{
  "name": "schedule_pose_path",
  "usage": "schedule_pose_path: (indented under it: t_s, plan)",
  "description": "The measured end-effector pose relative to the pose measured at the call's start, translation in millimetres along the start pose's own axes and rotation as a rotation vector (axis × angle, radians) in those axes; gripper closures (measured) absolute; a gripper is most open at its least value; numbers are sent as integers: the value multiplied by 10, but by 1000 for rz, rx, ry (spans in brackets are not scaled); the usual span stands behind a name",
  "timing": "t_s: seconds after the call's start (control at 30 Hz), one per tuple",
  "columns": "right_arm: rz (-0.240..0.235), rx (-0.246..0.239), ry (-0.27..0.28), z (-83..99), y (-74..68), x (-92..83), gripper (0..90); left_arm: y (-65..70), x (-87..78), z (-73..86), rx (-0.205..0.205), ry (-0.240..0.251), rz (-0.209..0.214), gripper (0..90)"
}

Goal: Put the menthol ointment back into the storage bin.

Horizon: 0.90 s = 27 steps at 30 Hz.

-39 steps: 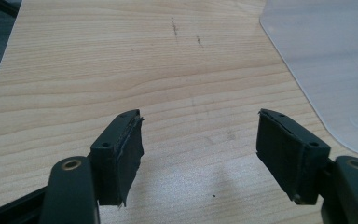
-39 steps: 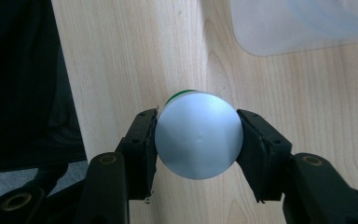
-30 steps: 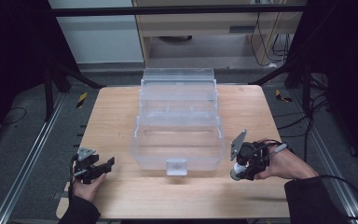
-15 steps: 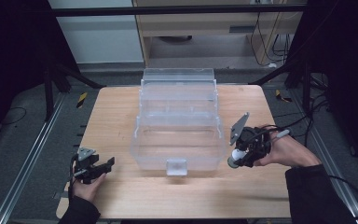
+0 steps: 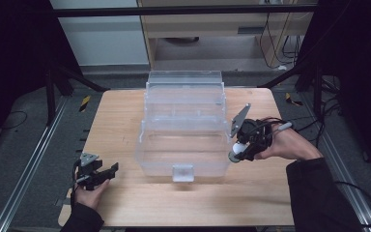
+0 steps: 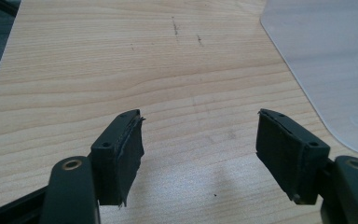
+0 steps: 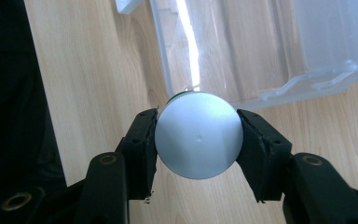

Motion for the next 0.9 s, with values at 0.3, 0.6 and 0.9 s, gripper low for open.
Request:
schedule_pose_path:
  t_s: [0.3,0.6,0.9]
  plan:
    - [-2,-13,4,-209,124,111,505,-3,1,-1,0,1,1,312]
    - [-5,-24,-1,-309,200,275,505,-9,2,0,-7,2,1,313]
    - [-13,-43,-5,-375,238,451,505,-7,1,-1,-5,2,2,313]
Point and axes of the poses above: each handheld gripper's, and its own axes: x roughly forward along the jaws, z roughly out of its underside, y roughly to its right, the point moved 9 cm from there along x, roughly forward along the jaws, and after that the axes turned 5 degrees about -y, right-handed, at the moved point
